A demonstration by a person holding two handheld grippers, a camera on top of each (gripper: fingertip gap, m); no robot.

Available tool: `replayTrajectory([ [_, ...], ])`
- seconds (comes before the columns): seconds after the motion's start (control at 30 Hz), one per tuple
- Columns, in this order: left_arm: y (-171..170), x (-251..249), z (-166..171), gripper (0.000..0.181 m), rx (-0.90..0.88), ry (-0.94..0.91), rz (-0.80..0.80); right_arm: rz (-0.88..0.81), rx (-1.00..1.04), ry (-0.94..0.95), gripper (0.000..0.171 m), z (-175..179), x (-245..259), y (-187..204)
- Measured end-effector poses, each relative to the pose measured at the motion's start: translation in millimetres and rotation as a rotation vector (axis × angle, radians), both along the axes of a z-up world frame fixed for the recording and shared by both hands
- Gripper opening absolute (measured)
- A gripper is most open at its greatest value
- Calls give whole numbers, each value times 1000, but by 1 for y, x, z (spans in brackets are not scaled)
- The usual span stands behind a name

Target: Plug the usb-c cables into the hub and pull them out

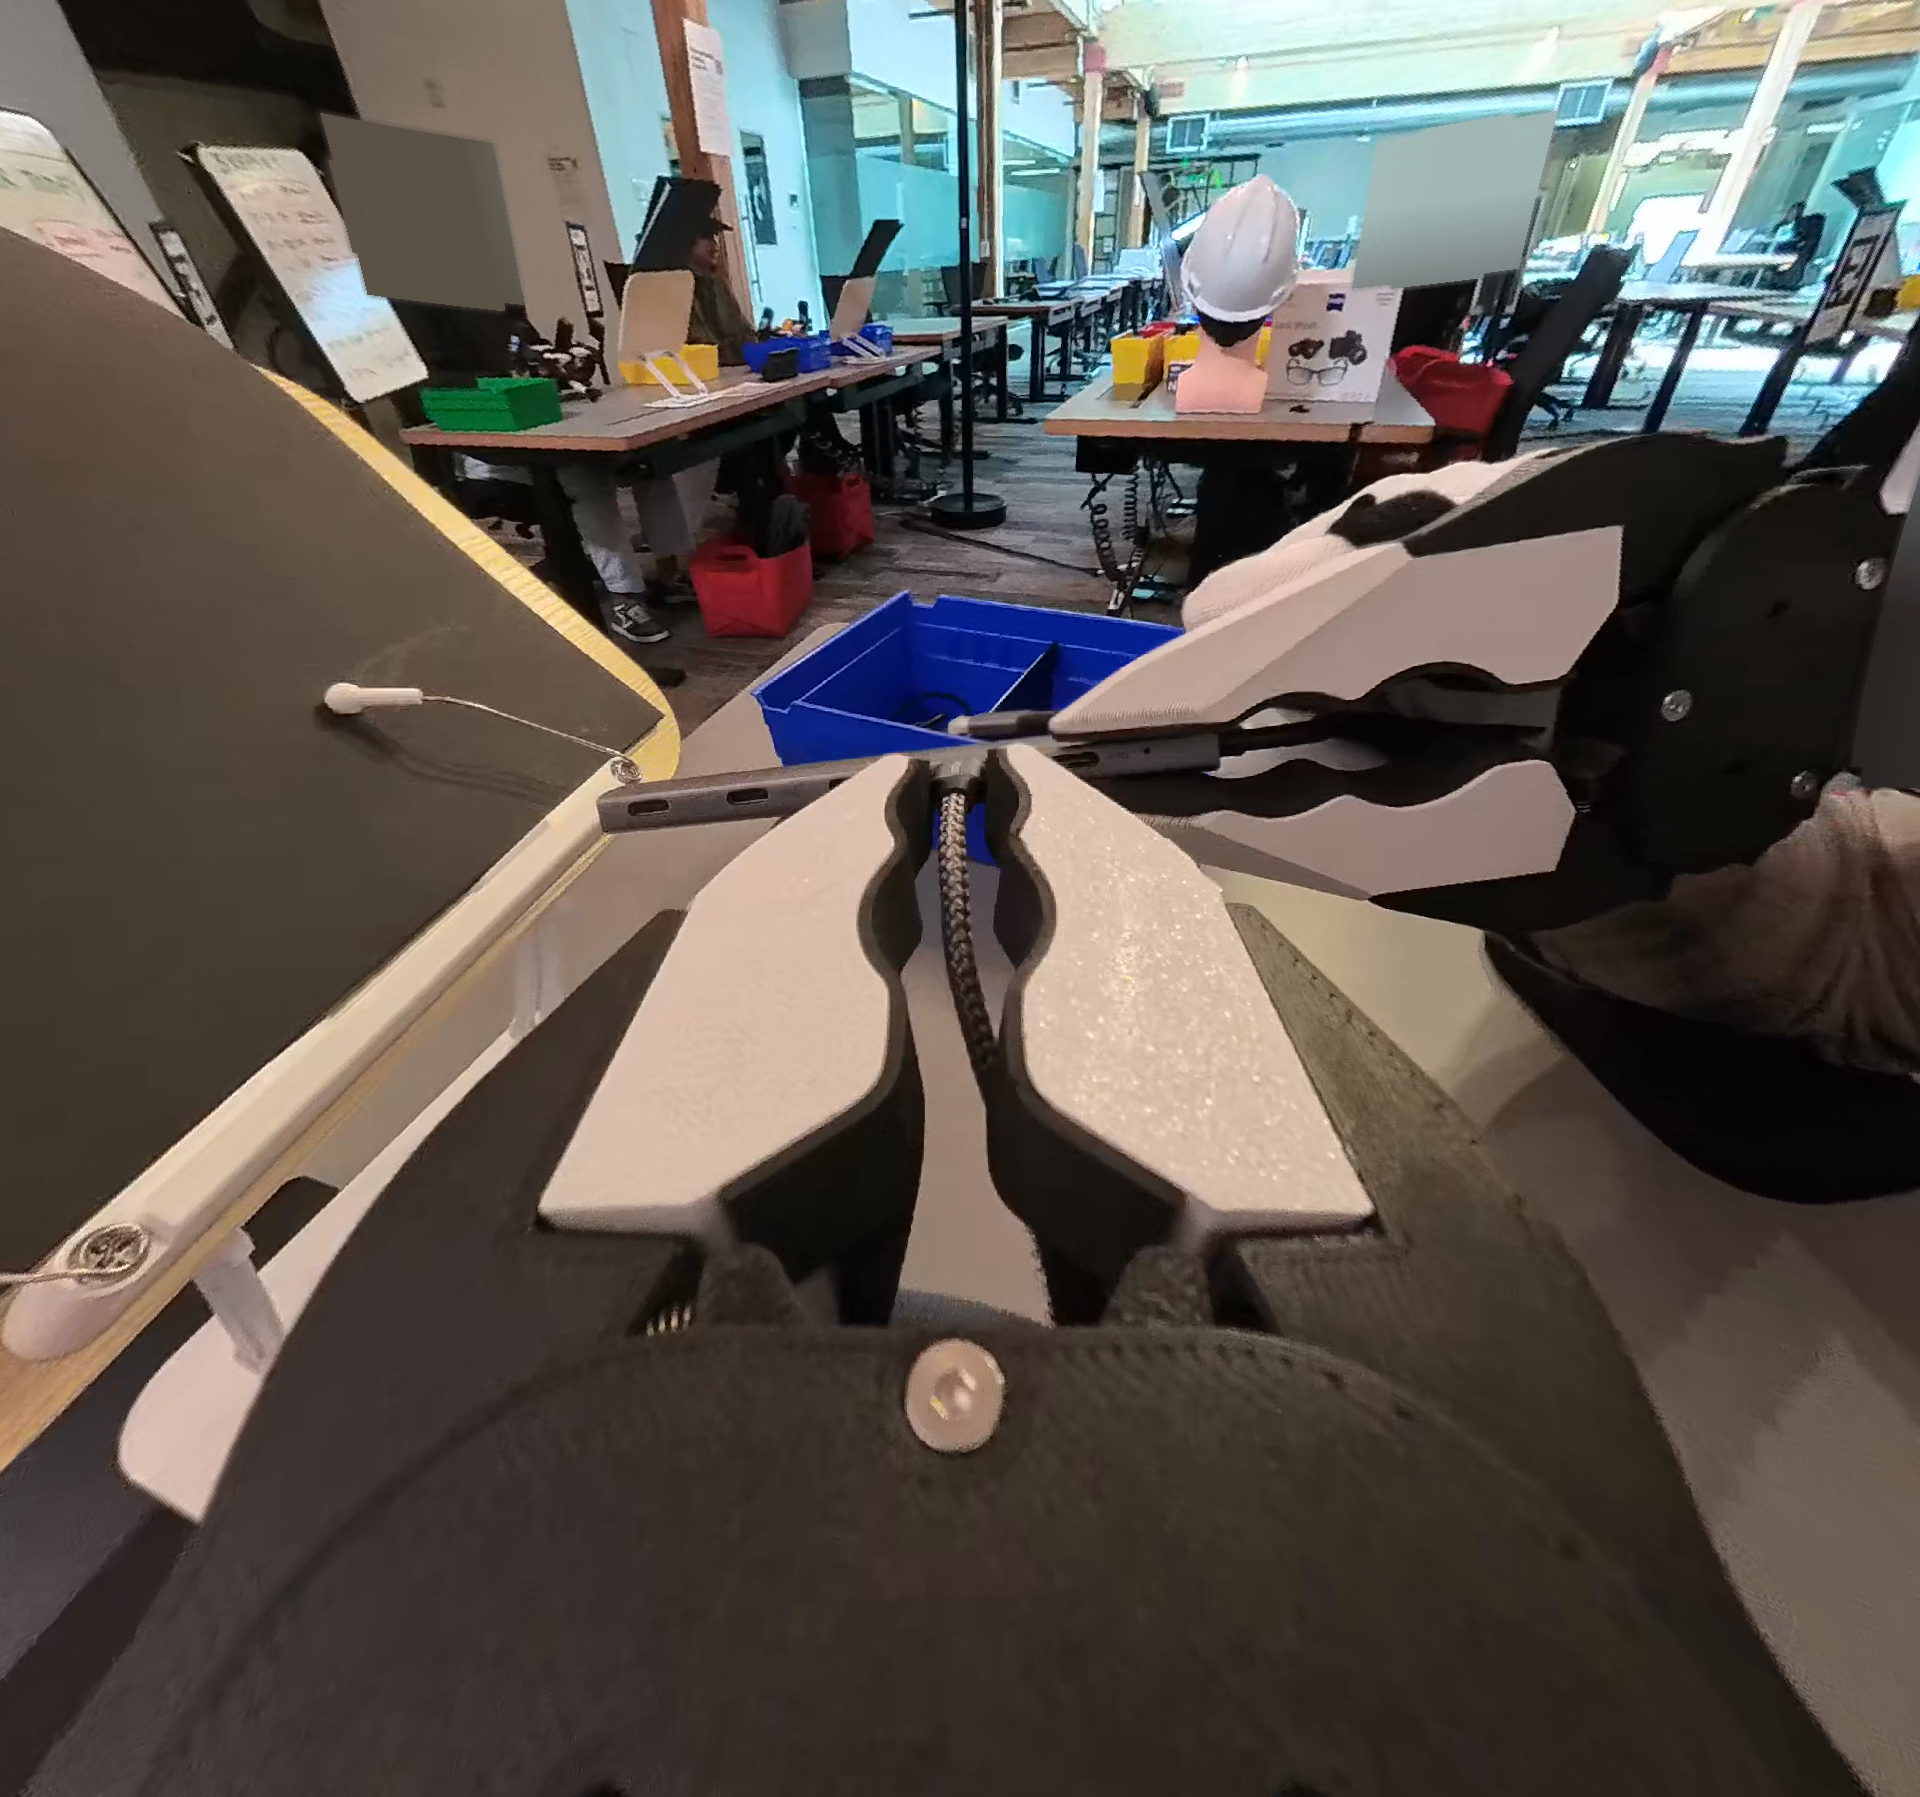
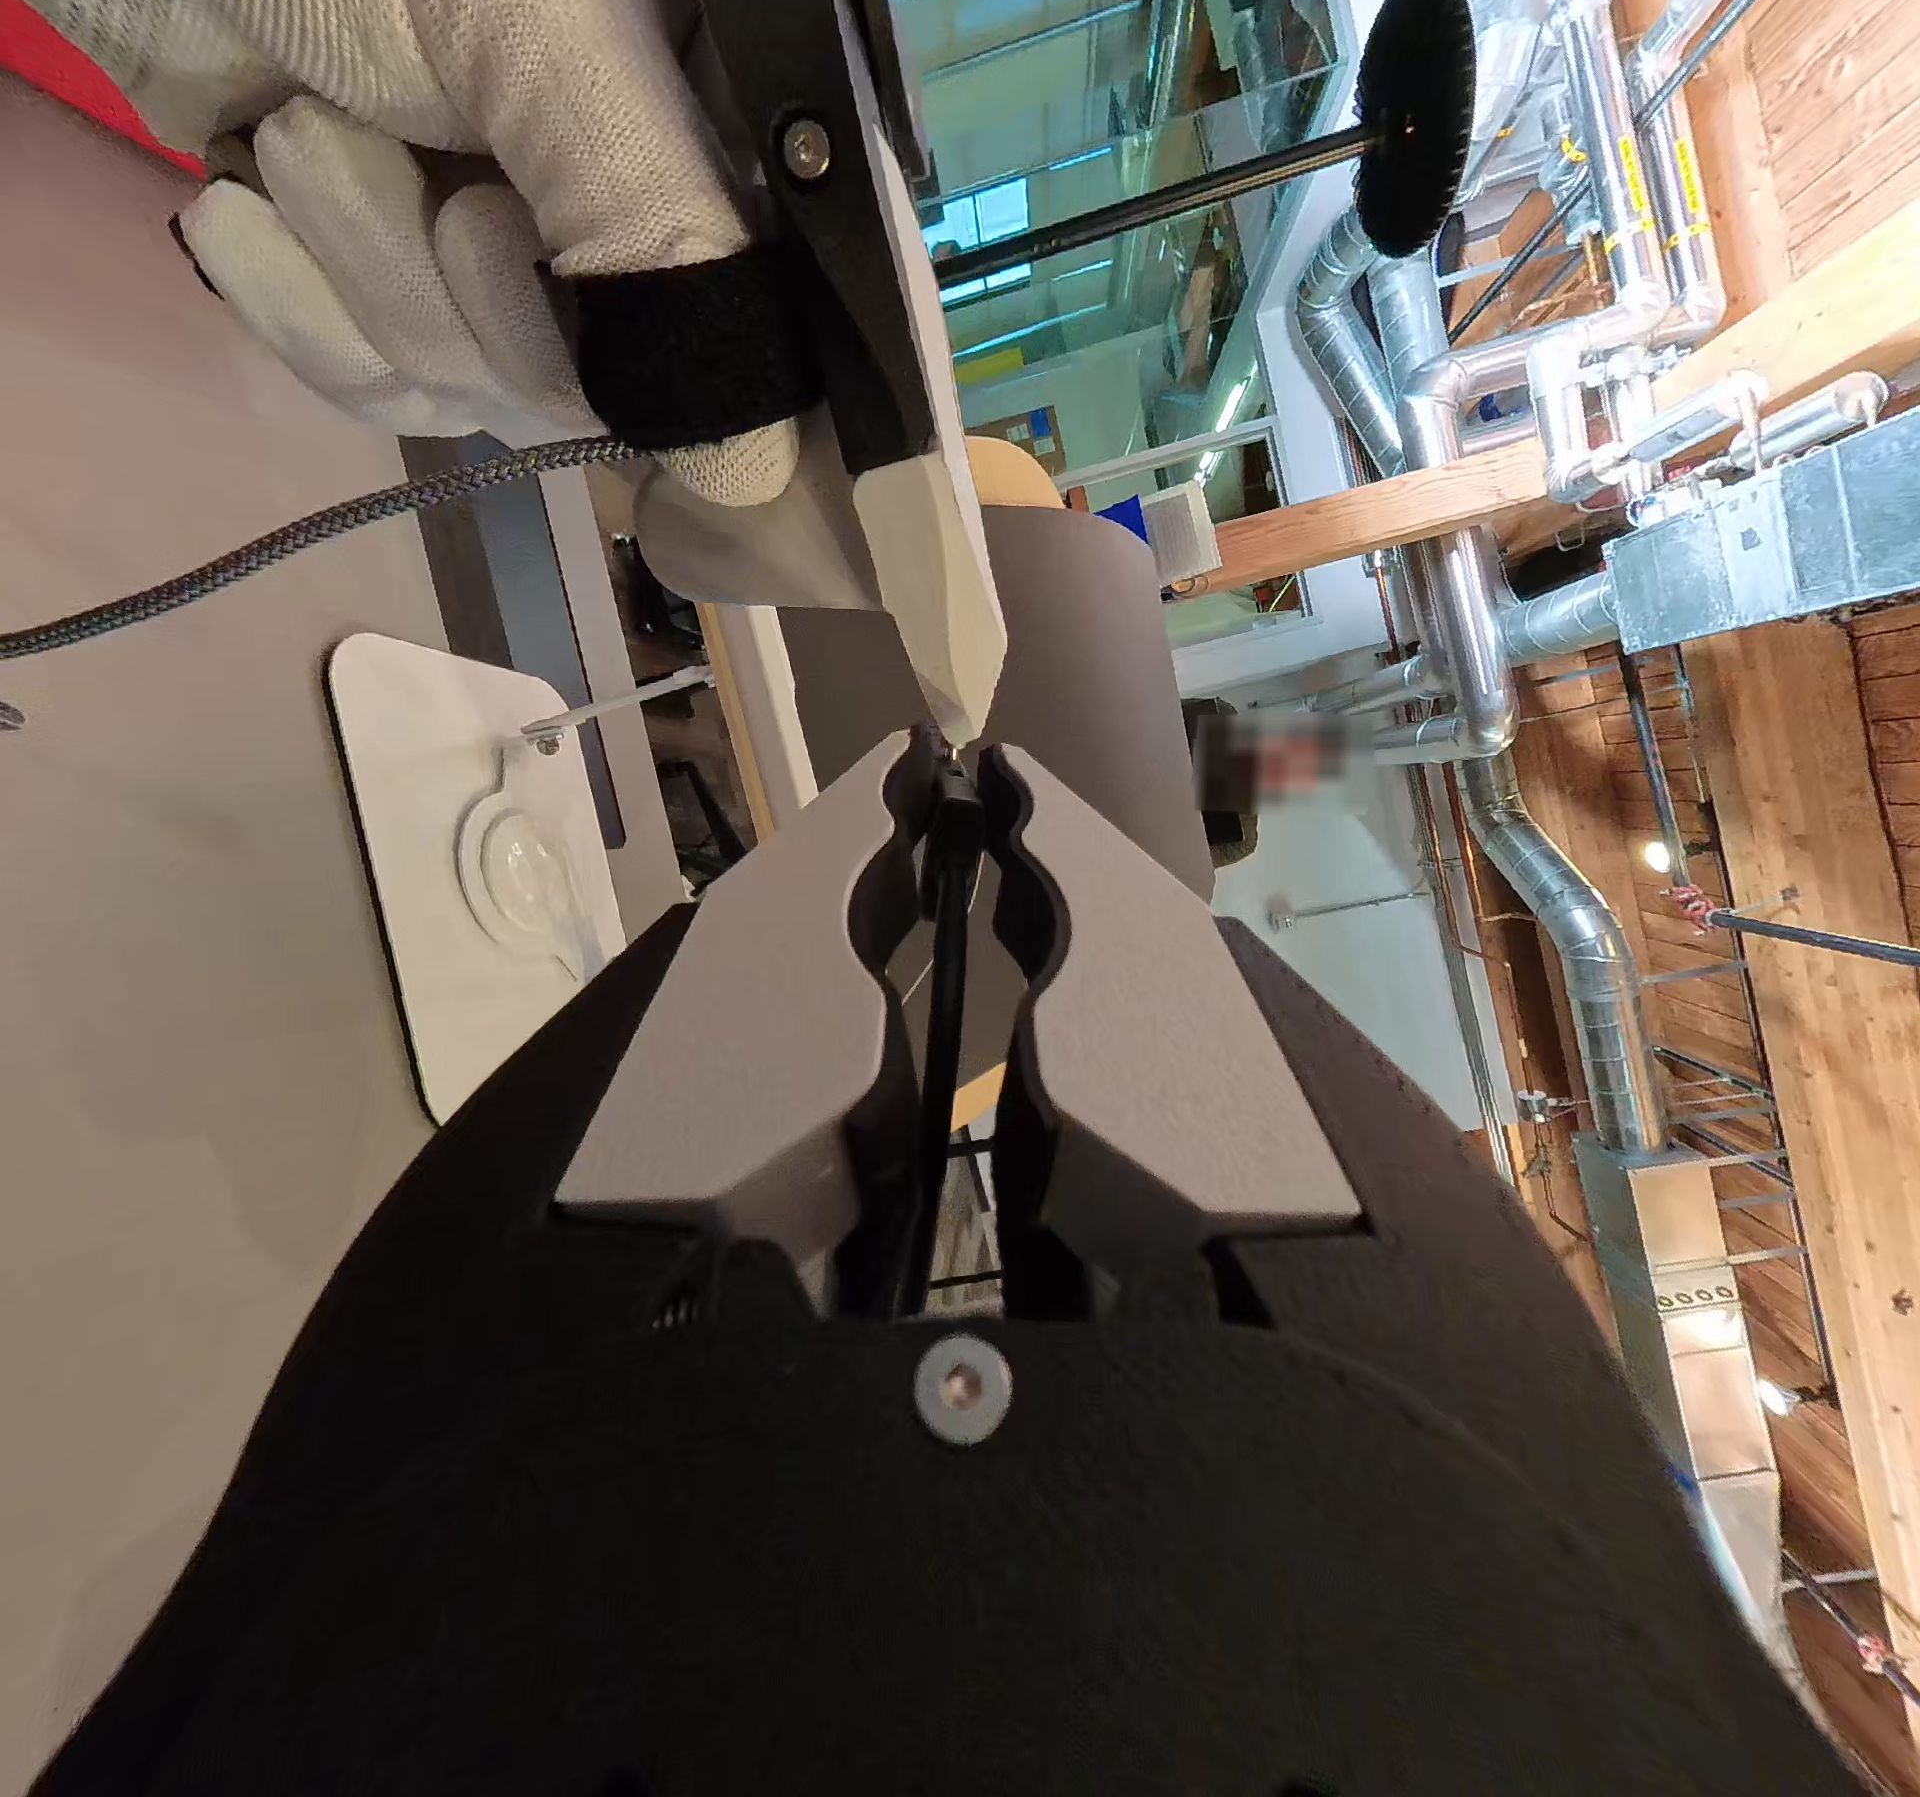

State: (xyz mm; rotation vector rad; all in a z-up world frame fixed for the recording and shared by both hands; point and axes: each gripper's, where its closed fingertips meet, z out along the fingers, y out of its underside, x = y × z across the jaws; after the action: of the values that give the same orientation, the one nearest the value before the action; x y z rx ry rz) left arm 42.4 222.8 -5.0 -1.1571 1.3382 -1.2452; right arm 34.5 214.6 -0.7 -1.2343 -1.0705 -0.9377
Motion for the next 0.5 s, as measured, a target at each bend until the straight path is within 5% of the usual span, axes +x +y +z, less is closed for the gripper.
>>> replayTrajectory([
  [0.5, -8, -8, 4, 11, -44, 1, -82, 66, 21, -11, 7, 5, -10, -8],
])
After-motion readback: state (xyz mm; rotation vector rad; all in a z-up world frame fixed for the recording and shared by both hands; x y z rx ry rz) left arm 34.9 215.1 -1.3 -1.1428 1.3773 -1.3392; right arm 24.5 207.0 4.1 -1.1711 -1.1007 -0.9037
